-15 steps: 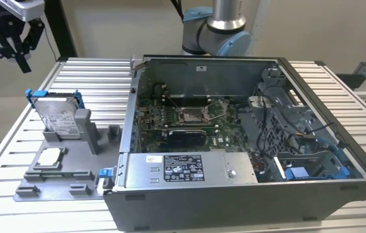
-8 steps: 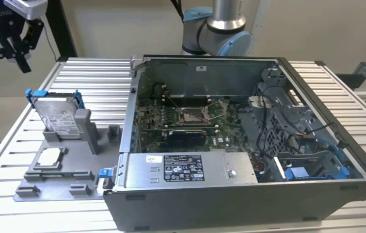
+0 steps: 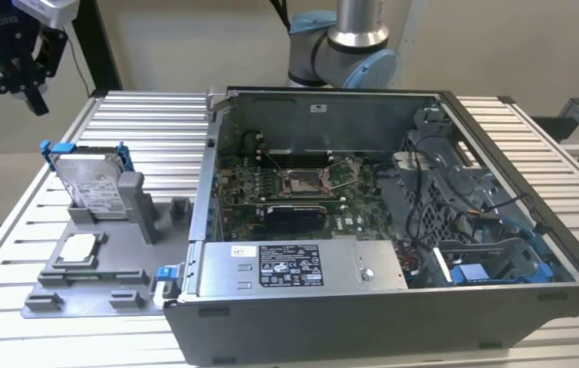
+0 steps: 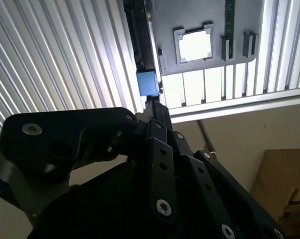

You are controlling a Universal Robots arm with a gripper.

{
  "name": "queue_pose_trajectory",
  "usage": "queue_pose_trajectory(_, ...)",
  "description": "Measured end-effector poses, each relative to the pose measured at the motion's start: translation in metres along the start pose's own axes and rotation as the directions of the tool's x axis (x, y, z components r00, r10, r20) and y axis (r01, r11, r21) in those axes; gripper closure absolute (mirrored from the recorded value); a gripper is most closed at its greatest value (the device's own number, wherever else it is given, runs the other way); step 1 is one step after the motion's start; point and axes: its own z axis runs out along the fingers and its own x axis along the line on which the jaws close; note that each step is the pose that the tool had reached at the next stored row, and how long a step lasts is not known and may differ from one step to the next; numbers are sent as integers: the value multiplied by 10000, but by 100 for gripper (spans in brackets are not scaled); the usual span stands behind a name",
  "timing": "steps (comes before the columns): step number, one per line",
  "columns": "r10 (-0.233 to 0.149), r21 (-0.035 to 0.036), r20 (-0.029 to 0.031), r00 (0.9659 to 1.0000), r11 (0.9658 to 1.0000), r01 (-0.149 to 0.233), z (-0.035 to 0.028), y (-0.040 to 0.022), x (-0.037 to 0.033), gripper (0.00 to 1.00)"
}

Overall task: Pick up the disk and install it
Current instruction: 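Pick up the disk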

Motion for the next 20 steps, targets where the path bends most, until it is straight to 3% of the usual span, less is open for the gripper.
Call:
queue_pose_trajectory(4, -529, -10, -24, 9986, 9986, 529, 0, 0, 0, 100)
queue_pose_trajectory(9, -1203, -25, -54, 9927, 9927, 1203, 0, 0, 0, 100)
queue_pose_trajectory(14, -1862, -41, -83, 9825, 9825, 1862, 0, -1, 0, 100)
queue_pose_trajectory(20, -2573, -61, -113, 9663, 9663, 2572, 0, 0, 0, 100)
